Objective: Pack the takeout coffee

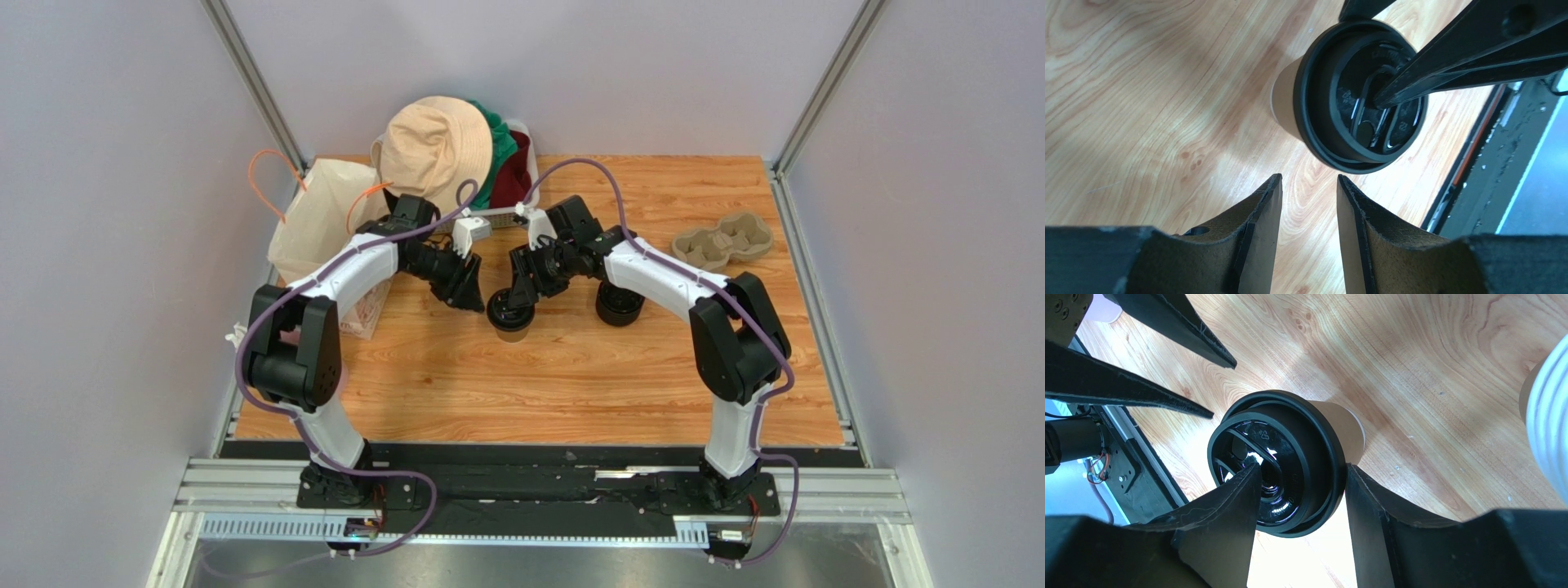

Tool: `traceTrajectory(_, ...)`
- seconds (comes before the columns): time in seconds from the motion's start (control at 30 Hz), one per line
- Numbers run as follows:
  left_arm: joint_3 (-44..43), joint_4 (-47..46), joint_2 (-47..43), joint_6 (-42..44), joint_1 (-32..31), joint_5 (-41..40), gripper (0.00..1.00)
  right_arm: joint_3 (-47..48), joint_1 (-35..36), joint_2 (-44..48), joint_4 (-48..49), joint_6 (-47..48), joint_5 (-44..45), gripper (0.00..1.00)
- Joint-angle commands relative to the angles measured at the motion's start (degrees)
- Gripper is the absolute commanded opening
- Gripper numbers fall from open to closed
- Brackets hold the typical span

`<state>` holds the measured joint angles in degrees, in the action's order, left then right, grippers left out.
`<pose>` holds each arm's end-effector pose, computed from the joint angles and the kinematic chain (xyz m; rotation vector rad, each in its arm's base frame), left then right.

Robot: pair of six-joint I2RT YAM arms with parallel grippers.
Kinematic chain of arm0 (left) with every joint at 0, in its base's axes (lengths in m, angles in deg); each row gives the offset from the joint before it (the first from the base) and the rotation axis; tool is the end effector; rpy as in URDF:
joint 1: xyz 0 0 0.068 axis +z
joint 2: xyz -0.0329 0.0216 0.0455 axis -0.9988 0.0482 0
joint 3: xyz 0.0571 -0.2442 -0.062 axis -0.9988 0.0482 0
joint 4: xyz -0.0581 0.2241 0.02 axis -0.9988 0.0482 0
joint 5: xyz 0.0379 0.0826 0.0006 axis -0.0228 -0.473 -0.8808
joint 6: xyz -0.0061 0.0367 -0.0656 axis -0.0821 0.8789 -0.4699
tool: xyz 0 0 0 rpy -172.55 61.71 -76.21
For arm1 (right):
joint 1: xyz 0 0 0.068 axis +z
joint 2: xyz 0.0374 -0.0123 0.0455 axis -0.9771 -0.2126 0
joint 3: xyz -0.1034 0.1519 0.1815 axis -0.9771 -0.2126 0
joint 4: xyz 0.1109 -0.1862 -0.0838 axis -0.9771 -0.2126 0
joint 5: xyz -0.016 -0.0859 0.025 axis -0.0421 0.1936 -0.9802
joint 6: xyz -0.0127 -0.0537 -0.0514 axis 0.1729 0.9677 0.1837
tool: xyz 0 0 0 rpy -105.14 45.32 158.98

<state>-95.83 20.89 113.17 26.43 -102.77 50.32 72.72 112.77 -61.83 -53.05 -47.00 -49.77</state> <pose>0.2993 -0.1283 0.2024 0.9478 2.3725 -0.9927 0.3059 0.2508 0.2011 -0.8139 2.4556 0.9023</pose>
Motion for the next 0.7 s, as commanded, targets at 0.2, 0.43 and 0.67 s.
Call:
traceTrajectory(0.2,-2.4,-1.4,2.0,-2.1,0.4,5.2,0.47,-2.4,0.4,-0.6,-4.9,2.9,5.2,0.54)
traceTrajectory(0.43,-2.2,-1.7,3.6,-2.8,0.4,3.8,0.47,-2.4,0.4,-0.9,-4.9,2.9,5.2,0.54)
traceTrajectory(0.67,-2.7,-1.8,4.6,-3.8,0.3,5.0,0.47,-2.5,0.4,-1.0,-4.8,2.9,5.4,0.54)
